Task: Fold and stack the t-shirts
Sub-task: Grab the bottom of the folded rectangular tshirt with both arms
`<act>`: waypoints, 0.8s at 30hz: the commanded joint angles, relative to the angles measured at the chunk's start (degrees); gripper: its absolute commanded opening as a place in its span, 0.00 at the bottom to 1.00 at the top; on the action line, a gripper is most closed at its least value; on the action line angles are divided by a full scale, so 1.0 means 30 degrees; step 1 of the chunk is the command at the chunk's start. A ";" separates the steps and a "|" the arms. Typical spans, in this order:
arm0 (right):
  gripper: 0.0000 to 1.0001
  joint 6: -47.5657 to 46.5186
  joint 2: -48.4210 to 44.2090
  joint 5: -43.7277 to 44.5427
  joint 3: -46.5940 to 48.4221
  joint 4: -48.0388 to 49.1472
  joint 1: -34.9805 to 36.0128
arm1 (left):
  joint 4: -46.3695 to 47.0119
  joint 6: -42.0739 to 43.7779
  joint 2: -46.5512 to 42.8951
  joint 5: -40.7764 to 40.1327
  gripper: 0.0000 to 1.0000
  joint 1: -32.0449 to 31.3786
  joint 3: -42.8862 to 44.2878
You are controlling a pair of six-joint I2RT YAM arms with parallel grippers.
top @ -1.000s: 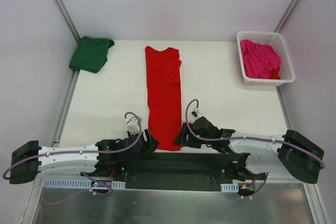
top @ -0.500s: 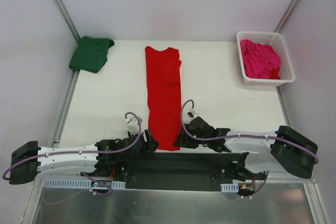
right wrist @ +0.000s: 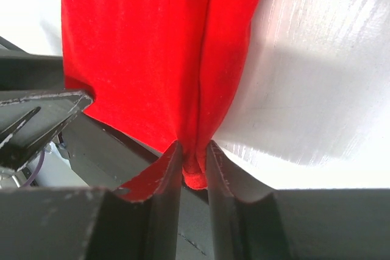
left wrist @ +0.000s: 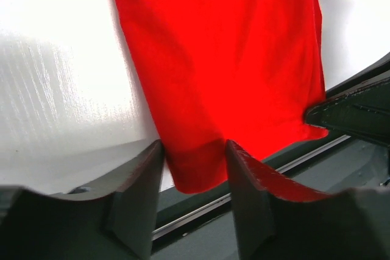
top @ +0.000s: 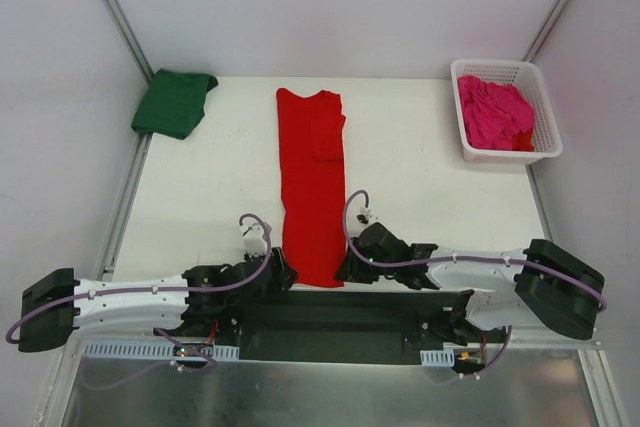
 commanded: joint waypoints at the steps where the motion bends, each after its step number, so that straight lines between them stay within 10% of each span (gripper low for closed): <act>1: 0.22 -0.0093 0.0257 0.0204 0.0850 -0.0347 0.0099 | -0.0289 0.0191 0.0137 0.0019 0.42 0.0206 0.0122; 12: 0.02 -0.0298 0.0491 0.0233 0.1115 -0.0786 0.0187 | -0.0289 0.0073 0.0313 0.0048 0.24 0.0265 0.0064; 24: 0.02 -0.1614 -0.0092 0.0819 0.3278 -0.3829 0.0626 | -0.1604 0.2412 0.0459 0.0283 0.15 0.0265 0.2520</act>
